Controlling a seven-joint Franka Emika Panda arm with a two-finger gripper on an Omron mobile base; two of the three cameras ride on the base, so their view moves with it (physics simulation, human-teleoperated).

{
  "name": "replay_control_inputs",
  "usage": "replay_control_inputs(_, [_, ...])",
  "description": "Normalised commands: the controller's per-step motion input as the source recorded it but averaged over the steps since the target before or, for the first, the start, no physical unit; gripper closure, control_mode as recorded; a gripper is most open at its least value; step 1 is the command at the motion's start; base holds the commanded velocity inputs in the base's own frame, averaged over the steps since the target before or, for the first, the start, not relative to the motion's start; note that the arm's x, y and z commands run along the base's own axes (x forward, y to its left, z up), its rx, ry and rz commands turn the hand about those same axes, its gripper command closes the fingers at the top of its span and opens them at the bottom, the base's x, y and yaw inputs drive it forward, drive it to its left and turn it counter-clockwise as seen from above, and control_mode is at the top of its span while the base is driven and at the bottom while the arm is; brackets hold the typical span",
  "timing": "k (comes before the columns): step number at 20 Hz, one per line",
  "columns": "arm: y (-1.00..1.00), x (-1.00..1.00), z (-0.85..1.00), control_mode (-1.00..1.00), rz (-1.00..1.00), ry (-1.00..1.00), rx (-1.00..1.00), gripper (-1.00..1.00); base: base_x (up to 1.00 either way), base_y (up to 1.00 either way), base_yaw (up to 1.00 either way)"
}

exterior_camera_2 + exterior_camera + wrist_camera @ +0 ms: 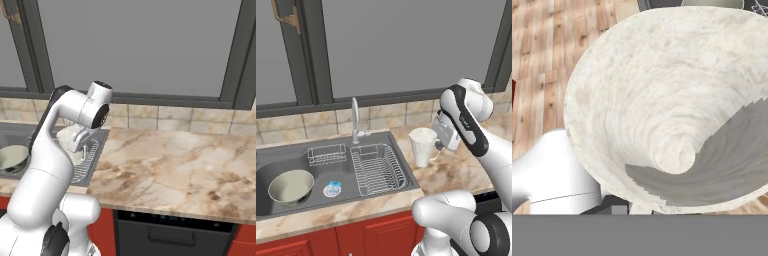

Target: Pick the jug and bowl and place them in the sink. Then turn on the water.

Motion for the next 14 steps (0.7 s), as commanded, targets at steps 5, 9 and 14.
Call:
replay_control_inputs(5, [0.0, 0.0, 0.0, 1.0, 0.0, 0.0, 0.0, 1.0, 0.0, 0.0, 0.0])
replay_control_inputs(9, [0.0, 0.0, 0.0, 1.0, 0.0, 0.0, 0.0, 1.0, 0.0, 0.0, 0.0])
replay_control_inputs(14, [0.0, 0.0, 0.0, 1.0, 0.0, 0.0, 0.0, 1.0, 0.02, 0.0, 0.09])
